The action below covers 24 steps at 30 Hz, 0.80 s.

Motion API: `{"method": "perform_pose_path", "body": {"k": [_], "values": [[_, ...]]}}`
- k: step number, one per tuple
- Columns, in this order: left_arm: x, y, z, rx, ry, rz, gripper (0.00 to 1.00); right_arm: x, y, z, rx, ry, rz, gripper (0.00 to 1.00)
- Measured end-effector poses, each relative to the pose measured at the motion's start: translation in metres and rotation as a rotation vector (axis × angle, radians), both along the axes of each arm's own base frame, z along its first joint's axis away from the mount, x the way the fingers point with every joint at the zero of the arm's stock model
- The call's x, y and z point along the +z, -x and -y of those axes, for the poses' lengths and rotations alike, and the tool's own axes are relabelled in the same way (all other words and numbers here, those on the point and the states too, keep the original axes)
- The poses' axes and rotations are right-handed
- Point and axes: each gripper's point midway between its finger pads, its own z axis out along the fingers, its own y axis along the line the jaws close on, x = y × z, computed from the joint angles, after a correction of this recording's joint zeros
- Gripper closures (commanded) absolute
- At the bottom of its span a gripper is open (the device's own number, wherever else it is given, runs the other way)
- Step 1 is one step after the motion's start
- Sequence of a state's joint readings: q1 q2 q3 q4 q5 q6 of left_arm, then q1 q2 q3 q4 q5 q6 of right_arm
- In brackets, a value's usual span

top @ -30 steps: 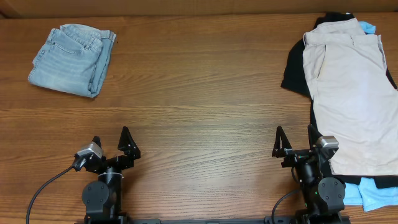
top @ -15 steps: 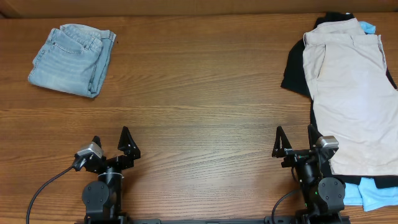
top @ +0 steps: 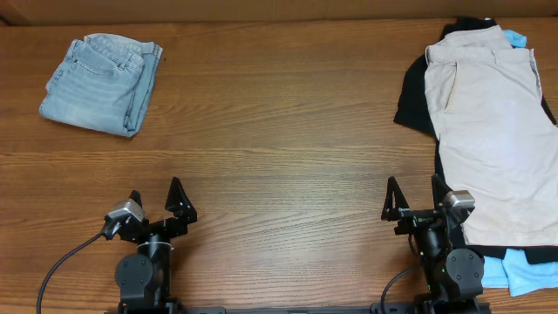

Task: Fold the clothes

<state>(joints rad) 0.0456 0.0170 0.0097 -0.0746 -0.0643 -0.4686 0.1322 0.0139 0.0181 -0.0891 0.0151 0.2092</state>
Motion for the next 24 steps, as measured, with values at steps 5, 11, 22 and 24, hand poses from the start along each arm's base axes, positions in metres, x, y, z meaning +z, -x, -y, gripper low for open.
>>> {"method": "perform_pose_path", "body": {"k": [5,11,22,24], "values": [[0.0,0.0,0.0,0.0,0.0,0.0,0.0,0.0,0.0,0.0,0.0,0.0,0.0,0.0],[0.0,0.0,0.0,0.0,0.0,0.0,0.0,0.0,0.0,0.0,0.0,0.0,0.0,0.0],[0.0,0.0,0.001,-0.004,0.0,0.0,0.0,0.0,0.001,-0.006,0.038,-0.001,0.001,0.0],[0.0,0.0,0.004,-0.021,0.002,-0.001,0.0,0.001,0.002,-0.011,0.062,-0.002,0.003,0.0]]}}
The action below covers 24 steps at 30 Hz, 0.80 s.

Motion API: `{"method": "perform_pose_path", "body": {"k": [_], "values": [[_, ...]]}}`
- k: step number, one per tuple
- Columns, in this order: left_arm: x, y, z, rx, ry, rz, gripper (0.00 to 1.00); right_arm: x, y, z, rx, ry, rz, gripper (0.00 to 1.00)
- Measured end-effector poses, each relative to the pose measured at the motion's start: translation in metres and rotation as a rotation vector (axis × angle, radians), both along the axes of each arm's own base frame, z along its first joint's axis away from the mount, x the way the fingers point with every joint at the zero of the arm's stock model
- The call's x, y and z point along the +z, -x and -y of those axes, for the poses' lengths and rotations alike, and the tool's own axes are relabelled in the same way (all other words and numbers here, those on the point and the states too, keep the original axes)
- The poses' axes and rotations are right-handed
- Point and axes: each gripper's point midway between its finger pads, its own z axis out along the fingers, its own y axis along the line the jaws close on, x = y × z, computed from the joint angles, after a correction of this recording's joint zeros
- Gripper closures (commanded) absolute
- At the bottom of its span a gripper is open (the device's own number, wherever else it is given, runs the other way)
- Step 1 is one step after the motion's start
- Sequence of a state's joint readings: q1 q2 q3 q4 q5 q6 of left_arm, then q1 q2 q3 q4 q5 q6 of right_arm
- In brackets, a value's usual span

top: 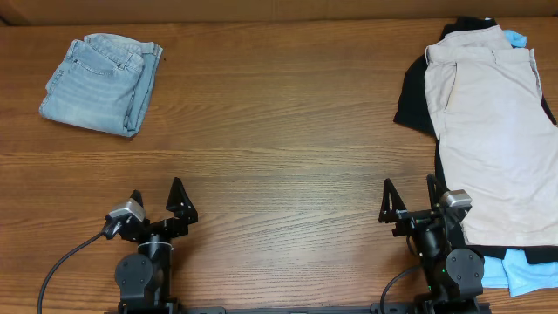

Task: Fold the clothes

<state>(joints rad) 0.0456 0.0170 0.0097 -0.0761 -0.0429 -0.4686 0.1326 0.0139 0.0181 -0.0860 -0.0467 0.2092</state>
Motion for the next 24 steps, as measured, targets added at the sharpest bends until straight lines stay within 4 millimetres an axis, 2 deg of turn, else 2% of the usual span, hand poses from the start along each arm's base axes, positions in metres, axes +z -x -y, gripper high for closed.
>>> {"method": "perform_pose_path", "body": {"k": [8,10,13,15,18,20,24], "values": [[0.0,0.0,0.02,-0.119,-0.029,-0.006,0.0,-0.007,0.005,-0.014,0.085,0.003,-0.053,0.0],[0.001,0.002,0.026,-0.156,-0.039,-0.025,0.0,0.01,0.008,-0.016,0.099,0.001,-0.038,0.0],[0.005,0.009,0.034,-0.204,-0.034,-0.075,0.0,0.055,0.015,-0.018,0.114,-0.003,0.009,0.0],[0.017,0.014,0.038,-0.222,-0.031,-0.1,0.0,0.089,0.02,-0.018,0.122,-0.004,0.028,0.0],[0.046,0.021,0.041,-0.241,-0.048,-0.1,0.0,0.124,0.023,-0.019,0.13,0.015,-0.004,0.0],[0.067,0.026,0.042,-0.251,-0.064,-0.116,0.0,0.136,0.02,-0.02,0.132,0.029,-0.06,0.0],[0.1,0.029,0.043,-0.261,-0.088,-0.167,0.0,0.144,0.007,-0.022,0.138,0.055,-0.247,0.0]]}}
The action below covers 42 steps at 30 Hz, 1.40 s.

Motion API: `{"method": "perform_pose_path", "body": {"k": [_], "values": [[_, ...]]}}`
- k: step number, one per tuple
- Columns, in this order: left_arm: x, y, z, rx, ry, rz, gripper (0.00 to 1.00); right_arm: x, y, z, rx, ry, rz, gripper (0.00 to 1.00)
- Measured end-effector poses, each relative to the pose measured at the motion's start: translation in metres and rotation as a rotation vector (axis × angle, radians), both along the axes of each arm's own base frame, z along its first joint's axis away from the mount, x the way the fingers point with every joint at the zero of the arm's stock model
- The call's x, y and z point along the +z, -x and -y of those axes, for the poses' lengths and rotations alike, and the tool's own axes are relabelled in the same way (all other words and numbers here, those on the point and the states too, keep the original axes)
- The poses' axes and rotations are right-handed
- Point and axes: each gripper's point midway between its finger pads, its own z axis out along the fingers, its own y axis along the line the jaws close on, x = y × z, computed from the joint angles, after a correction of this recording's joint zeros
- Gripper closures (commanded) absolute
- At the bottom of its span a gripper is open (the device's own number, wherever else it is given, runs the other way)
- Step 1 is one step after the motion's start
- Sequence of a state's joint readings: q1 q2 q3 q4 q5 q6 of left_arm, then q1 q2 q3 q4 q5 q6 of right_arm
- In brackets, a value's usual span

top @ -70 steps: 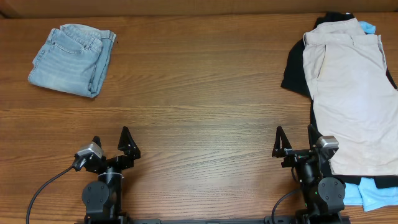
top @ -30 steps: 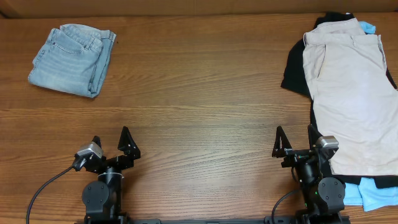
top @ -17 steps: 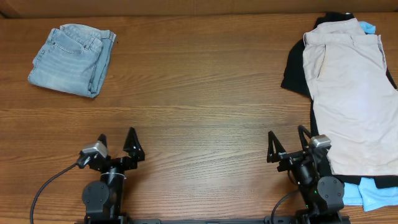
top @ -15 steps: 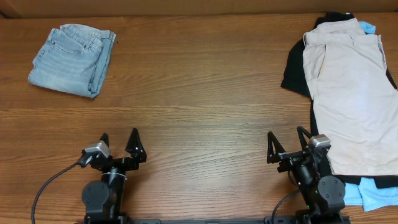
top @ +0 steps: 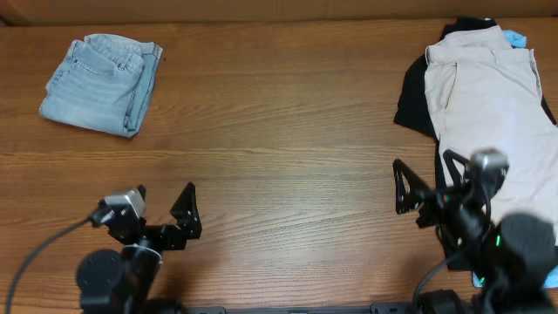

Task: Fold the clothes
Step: 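Reach the right gripper to the beige shorts on the right pile and grasp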

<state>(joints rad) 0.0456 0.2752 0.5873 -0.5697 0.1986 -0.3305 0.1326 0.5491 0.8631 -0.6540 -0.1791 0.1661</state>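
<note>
Beige shorts [top: 488, 105] lie spread flat at the right side of the table, on top of a black garment [top: 413, 100] and a light blue one [top: 518, 38]. Folded jeans [top: 100, 80] rest at the far left corner. My right gripper [top: 427, 177] is open and empty, raised by the left edge of the beige shorts' lower part, and the arm hides that hem. Near the front edge at the left, my left gripper [top: 164, 202] is open and empty over bare wood.
The wooden table [top: 279, 131] runs across the whole view. The pile of clothes reaches past the right edge of the frame. A cable [top: 44, 253] trails from the left arm at the front left.
Both arms stand higher and look larger in the overhead view. The right gripper has shifted farther in, up against the beige shorts' left edge. The left gripper has shifted slightly right. Both remain open.
Both grippers stood open and low at the front edge, the clothes untouched. Then the right gripper had barely shifted. Now both arms are raised, the right one beside the beige shorts. Jeans and pile lie as before.
</note>
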Motion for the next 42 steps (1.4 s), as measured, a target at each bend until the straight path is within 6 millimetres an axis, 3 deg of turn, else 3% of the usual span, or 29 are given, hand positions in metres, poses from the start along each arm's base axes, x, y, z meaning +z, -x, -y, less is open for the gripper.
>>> {"method": "perform_pose_path", "body": {"k": [6,9,13,17,23,28,32,36,42], "values": [[0.018,-0.017,-0.001,-0.018,-0.039,-0.194,0.0,0.006,-0.033,-0.004,0.001,0.049,-0.257,0.0],[0.016,-0.036,-0.002,-0.032,-0.057,-0.304,0.0,-0.002,-0.063,-0.007,0.004,0.073,-0.376,0.0],[-0.001,-0.067,-0.003,-0.048,-0.065,-0.436,0.0,-0.028,-0.101,-0.011,0.001,0.095,-0.466,0.0],[-0.041,-0.09,-0.003,-0.061,-0.055,-0.582,0.0,-0.073,-0.126,-0.004,-0.041,0.141,-0.588,0.0],[-0.105,-0.116,0.002,-0.104,-0.03,-0.77,0.01,-0.132,-0.15,0.036,-0.177,0.198,-0.742,0.11],[-0.146,-0.131,0.007,-0.144,-0.009,-0.854,0.13,-0.172,-0.167,0.094,-0.384,0.238,-0.822,0.16],[-0.161,-0.138,0.008,-0.154,-0.003,-0.872,0.15,-0.208,-0.174,0.132,-0.501,0.251,-0.891,0.21],[-0.165,-0.145,0.008,-0.163,-0.012,-0.86,0.15,-0.239,-0.178,0.152,-0.56,0.276,-0.942,0.24],[-0.163,-0.151,0.008,-0.171,-0.022,-0.831,0.11,-0.251,-0.19,0.169,-0.637,0.332,-0.912,0.31]]}}
